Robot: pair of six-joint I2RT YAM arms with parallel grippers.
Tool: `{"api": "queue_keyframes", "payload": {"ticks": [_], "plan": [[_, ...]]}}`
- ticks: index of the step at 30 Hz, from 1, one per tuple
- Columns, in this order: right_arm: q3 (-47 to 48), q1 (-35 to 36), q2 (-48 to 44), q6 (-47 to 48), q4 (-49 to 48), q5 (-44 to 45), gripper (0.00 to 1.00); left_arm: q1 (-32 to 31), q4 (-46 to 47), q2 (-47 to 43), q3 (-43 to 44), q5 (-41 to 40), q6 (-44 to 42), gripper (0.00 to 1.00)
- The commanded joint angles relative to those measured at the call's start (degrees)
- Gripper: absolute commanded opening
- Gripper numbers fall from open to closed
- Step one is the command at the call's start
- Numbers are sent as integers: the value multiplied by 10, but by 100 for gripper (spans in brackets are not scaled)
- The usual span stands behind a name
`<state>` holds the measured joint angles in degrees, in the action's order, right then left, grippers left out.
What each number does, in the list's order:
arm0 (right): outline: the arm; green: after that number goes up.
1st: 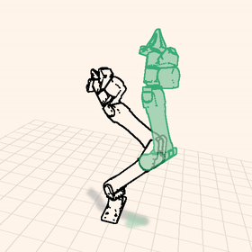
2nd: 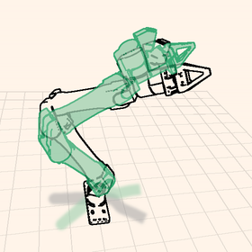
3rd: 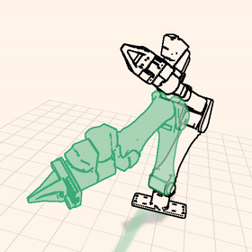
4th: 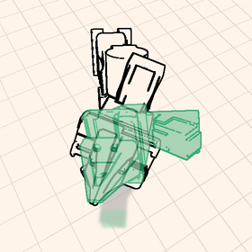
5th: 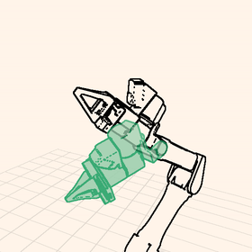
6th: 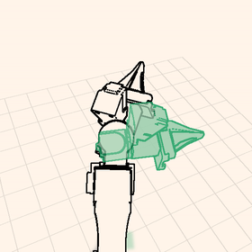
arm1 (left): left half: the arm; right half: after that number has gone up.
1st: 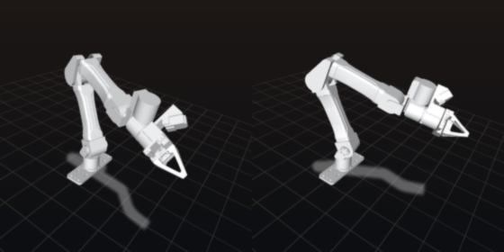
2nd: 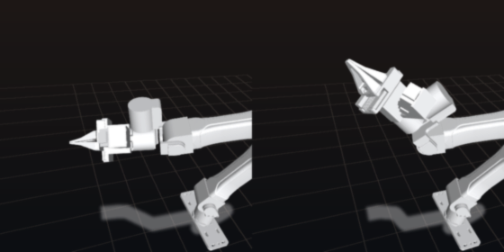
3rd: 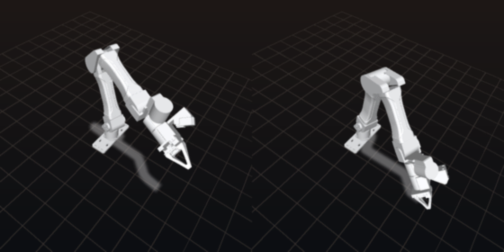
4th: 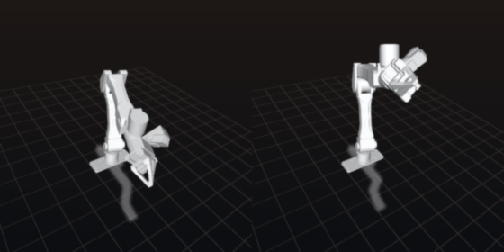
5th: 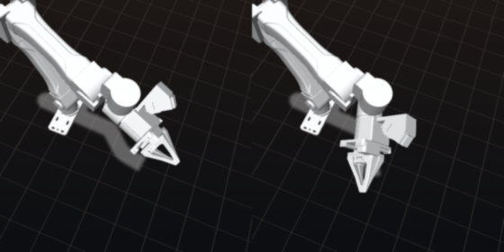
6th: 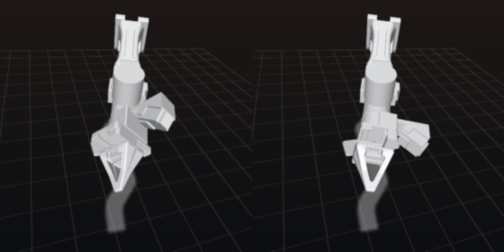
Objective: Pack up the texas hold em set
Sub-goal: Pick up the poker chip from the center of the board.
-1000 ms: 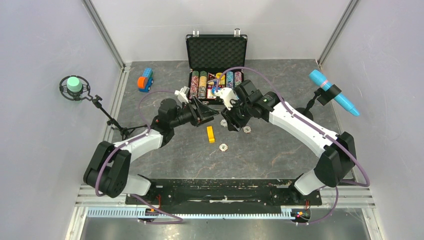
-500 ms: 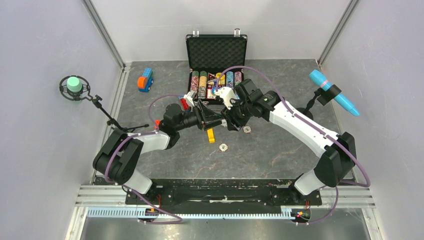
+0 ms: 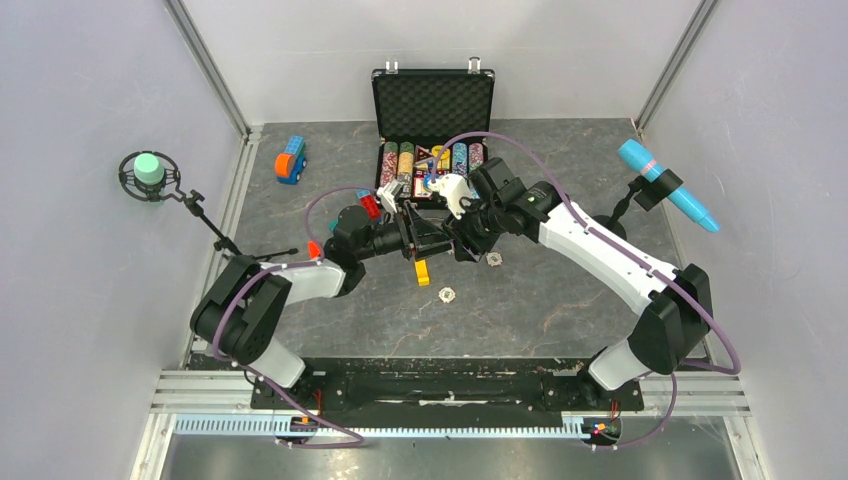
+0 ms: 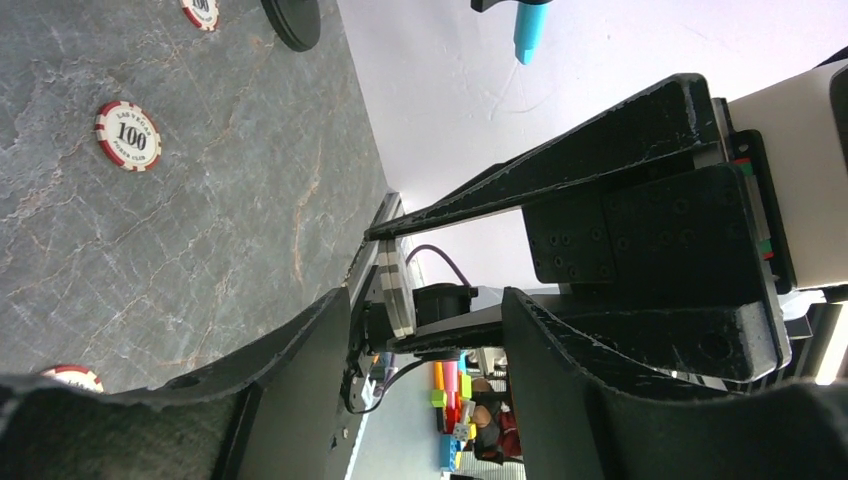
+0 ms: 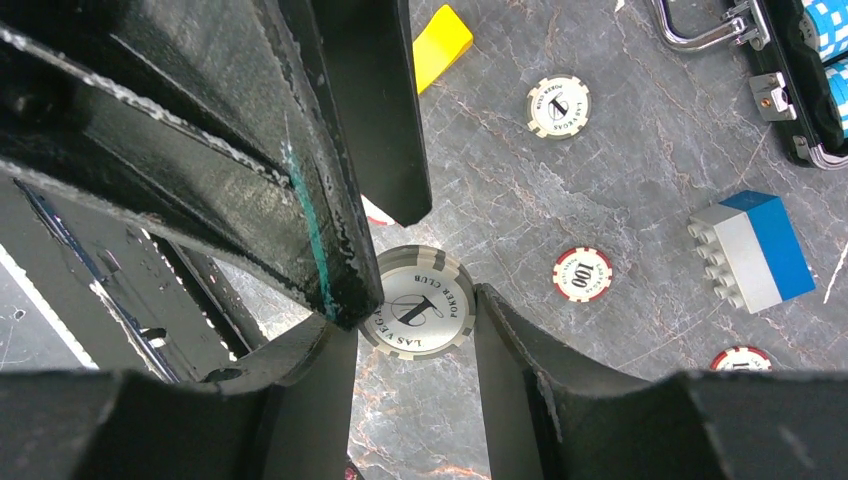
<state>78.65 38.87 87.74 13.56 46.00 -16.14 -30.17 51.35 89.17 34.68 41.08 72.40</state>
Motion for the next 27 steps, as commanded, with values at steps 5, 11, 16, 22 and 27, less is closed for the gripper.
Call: {"api": "queue_keyframes", "payload": {"ticks": [5,11,16,22,27], "plan": [[28,0,-14,10,-16,-12,0,-13,6,13,30,18,-2,60],[28,0,-16,11,-19,1,0,-22,7,21,35,21,-2,56],[30,0,-16,11,-22,9,0,-25,7,26,40,25,-4,52],[31,0,-18,10,-25,14,0,-26,8,29,42,29,-5,49],[27,0,-25,10,-32,15,0,-26,9,32,40,30,-6,45]]}}
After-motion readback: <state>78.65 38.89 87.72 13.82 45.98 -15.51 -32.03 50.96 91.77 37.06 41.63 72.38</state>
